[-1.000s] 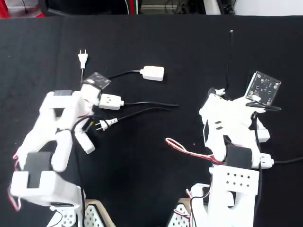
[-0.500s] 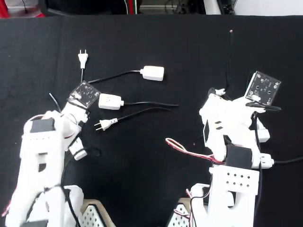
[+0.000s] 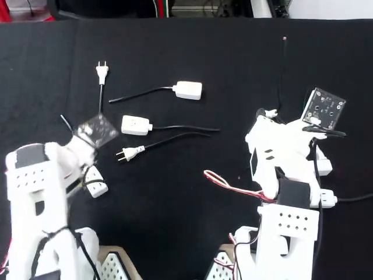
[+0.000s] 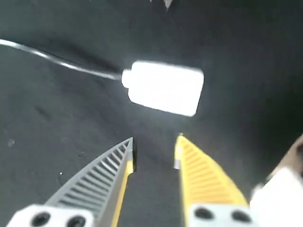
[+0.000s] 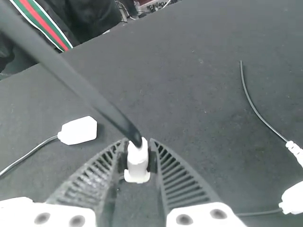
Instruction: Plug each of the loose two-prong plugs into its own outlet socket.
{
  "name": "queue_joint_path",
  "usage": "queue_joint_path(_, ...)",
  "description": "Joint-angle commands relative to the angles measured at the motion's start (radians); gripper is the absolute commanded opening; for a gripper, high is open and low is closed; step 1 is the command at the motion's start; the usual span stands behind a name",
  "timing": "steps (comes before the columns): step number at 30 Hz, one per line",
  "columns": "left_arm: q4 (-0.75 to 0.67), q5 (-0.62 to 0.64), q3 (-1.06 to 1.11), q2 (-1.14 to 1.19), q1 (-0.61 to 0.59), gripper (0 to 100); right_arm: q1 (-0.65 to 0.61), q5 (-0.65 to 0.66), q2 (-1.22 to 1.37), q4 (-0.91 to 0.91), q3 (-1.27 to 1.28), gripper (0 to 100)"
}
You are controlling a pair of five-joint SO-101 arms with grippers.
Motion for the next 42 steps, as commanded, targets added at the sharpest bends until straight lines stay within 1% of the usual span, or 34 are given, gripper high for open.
queue_joint_path(1, -0.054, -0.322, 0.015, 0.057, -0.111, 18, -0.012, 0.006, -0.021, 0.003, -0.001, 1.2)
queue_joint_path(3, -0.071, -0.387, 0.038, 0.095, -0.116, 16, -0.012, 0.006, -0.021, 0.003, -0.001, 1.2)
queue_joint_path(4, -0.078, -0.387, 0.048, 0.115, -0.104, 15, -0.012, 0.006, -0.021, 0.003, -0.001, 1.2)
queue_joint_path(8, -0.080, -0.301, 0.074, 0.204, -0.007, 14, -0.012, 0.006, -0.021, 0.003, -0.001, 1.2)
queue_joint_path(12, -0.095, -0.141, 0.107, 0.256, 0.128, 14, -0.012, 0.006, -0.021, 0.003, -0.001, 1.2)
queue_joint_path(16, -0.238, 0.120, 0.125, 0.258, 0.213, 14, -0.012, 0.006, -0.021, 0.003, -0.001, 1.2)
queue_joint_path(20, -0.338, 0.316, 0.124, 0.258, 0.289, 14, -0.012, 0.006, -0.021, 0.003, -0.001, 1.2)
queue_joint_path(25, -0.420, 0.488, 0.117, 0.258, 0.386, 14, -0.012, 0.006, -0.021, 0.003, 0.001, 1.2)
queue_joint_path(31, -0.430, 0.649, 0.110, 0.256, 0.544, 14, -0.012, 0.006, -0.021, 0.003, 0.001, 1.2)
queue_joint_path(33, -0.391, 0.655, 0.067, 0.256, 0.559, 14, -0.012, 0.006, -0.021, 0.003, 0.001, 1.2)
queue_joint_path(35, -0.298, 0.631, -0.021, 0.256, 0.532, 14, -0.012, 0.006, -0.021, 0.003, 0.001, 1.2)
queue_joint_path(39, -0.078, 0.367, -0.214, 0.256, 0.443, 14, -0.012, 0.006, -0.021, 0.003, 0.001, 1.2)
queue_joint_path(40, -0.044, 0.307, -0.252, 0.256, 0.420, 14, -0.012, 0.006, -0.021, 0.003, 0.001, 1.2)
queue_joint_path(42, -0.037, 0.184, -0.295, 0.256, 0.380, 15, -0.012, 0.006, -0.021, 0.003, 0.001, 1.2)
